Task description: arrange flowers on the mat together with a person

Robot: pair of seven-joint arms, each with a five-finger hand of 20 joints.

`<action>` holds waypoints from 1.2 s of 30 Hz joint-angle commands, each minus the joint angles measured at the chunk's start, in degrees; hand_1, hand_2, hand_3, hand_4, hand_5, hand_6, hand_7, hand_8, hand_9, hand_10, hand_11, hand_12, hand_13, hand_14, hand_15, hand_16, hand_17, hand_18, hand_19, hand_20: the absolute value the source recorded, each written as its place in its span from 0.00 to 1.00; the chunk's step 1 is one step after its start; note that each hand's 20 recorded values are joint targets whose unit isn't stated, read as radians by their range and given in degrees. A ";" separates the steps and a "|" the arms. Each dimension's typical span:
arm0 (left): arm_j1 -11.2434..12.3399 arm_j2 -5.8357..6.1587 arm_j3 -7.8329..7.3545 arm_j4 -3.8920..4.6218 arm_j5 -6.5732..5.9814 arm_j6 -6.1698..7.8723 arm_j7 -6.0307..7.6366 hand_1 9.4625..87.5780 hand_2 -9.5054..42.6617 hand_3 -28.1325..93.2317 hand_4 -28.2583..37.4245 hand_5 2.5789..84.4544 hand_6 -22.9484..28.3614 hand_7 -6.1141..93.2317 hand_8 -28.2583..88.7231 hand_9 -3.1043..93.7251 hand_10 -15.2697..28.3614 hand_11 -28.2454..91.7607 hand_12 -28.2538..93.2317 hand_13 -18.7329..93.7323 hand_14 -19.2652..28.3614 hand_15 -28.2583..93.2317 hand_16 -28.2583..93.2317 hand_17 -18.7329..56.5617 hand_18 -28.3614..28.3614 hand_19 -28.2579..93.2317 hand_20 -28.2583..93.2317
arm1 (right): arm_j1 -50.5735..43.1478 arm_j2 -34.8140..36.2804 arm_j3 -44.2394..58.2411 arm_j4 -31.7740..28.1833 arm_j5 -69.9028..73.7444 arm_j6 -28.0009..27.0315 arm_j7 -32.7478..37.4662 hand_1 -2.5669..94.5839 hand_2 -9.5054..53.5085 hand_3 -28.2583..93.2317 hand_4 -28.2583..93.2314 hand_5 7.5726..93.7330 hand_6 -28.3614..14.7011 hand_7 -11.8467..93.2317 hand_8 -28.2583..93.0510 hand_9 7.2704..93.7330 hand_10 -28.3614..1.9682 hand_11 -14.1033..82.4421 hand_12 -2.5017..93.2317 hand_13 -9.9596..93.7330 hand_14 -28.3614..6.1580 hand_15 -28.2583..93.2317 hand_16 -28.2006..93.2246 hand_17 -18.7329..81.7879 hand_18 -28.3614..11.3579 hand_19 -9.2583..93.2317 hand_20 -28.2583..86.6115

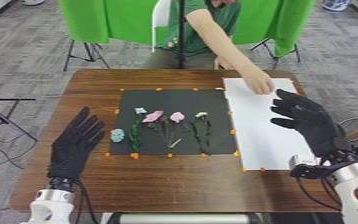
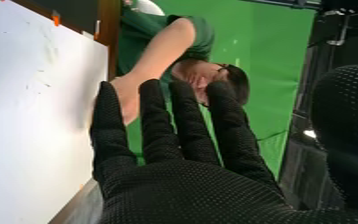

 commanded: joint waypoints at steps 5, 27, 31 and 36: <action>-0.93 0.20 0.88 1.17 0.55 -1.51 -1.29 0.23 0.21 0.82 0.06 0.33 0.48 0.20 0.17 0.29 0.60 0.35 0.35 0.35 0.69 0.40 0.26 0.10 0.89 0.61 0.31 | 0.93 -0.11 -0.52 0.62 0.23 0.12 1.77 0.21 0.17 0.93 0.05 0.27 0.52 0.25 0.16 0.27 0.46 0.23 0.26 0.34 0.48 0.32 0.52 0.21 0.17 0.52 0.46; -0.22 0.18 0.96 0.97 0.21 -0.86 -0.60 0.23 0.21 0.82 0.07 0.33 0.48 0.21 0.17 0.29 0.60 0.35 0.35 0.35 0.69 0.45 0.26 0.11 0.89 0.61 0.32 | 0.76 0.16 -2.02 -0.19 -1.26 2.18 -0.11 0.21 0.16 0.94 0.05 0.27 0.52 0.26 0.16 0.27 0.46 0.24 0.25 0.33 0.48 0.40 0.45 0.21 0.17 0.52 0.46; -0.06 0.13 1.05 0.90 0.31 -0.82 -0.72 0.23 0.20 0.82 0.07 0.33 0.49 0.21 0.17 0.29 0.60 0.35 0.35 0.35 0.68 0.44 0.26 0.10 0.89 0.60 0.32 | 0.54 -0.27 -2.44 -0.32 -0.82 3.20 -0.58 0.21 0.16 0.94 0.05 0.27 0.52 0.26 0.16 0.26 0.46 0.24 0.25 0.32 0.48 0.38 0.45 0.21 0.17 0.52 0.46; 0.34 0.05 1.04 0.62 0.13 0.23 -0.23 0.23 0.21 0.82 0.07 0.29 0.46 0.20 0.17 0.28 0.60 0.35 0.36 0.34 0.68 0.44 0.26 0.10 0.89 0.60 0.32 | -0.37 -0.78 -4.27 -0.36 -0.04 2.92 -1.53 0.22 0.16 0.94 0.05 0.28 0.53 0.26 0.16 0.27 0.46 0.24 0.26 0.33 0.49 0.38 0.47 0.21 0.17 0.52 0.46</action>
